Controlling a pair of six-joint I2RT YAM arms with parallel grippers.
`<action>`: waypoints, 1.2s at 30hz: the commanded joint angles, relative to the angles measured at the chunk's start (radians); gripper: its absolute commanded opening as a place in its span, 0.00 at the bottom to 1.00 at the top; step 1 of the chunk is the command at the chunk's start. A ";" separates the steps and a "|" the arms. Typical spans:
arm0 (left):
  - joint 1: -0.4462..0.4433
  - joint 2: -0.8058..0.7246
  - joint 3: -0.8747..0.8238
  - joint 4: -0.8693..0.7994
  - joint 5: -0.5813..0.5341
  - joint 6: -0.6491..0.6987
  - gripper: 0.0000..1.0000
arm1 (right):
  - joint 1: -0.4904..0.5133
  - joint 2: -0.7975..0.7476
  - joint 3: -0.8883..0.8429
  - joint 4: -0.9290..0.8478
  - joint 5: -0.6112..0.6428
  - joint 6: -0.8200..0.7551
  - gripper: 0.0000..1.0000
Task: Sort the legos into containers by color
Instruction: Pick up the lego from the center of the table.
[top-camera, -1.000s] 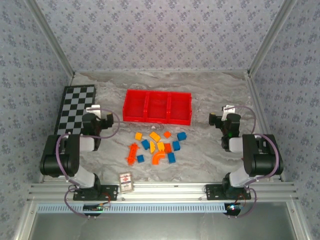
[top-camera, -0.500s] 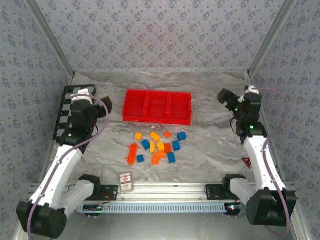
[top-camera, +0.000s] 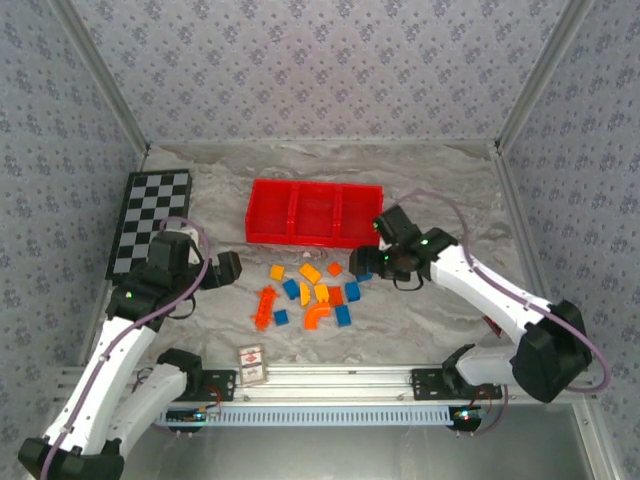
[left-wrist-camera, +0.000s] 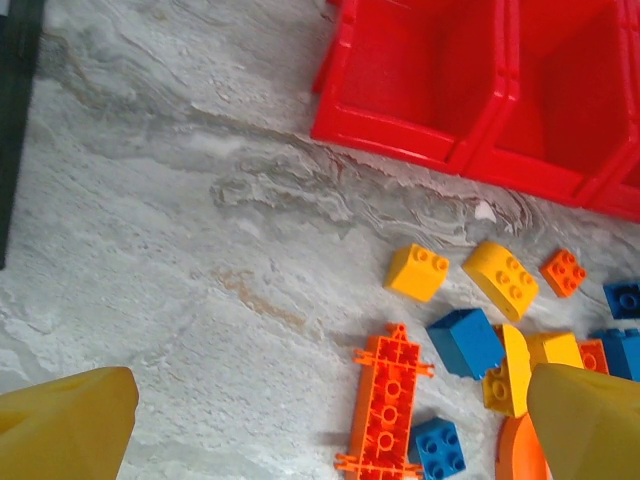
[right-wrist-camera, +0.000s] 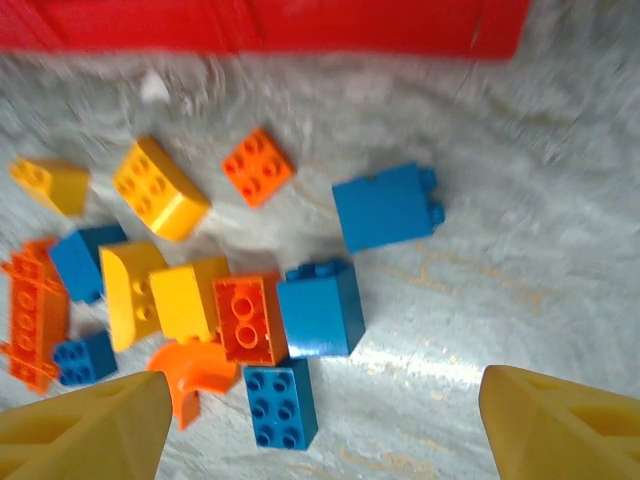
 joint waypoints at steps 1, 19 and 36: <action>-0.007 -0.017 -0.008 -0.016 0.023 -0.017 1.00 | 0.064 0.061 0.007 -0.052 0.065 0.064 0.80; -0.070 -0.056 -0.026 -0.012 -0.051 -0.038 1.00 | 0.175 0.353 0.164 -0.092 0.100 -0.011 0.65; -0.103 -0.075 -0.033 -0.010 -0.081 -0.043 1.00 | 0.188 0.451 0.198 -0.140 0.182 -0.016 0.53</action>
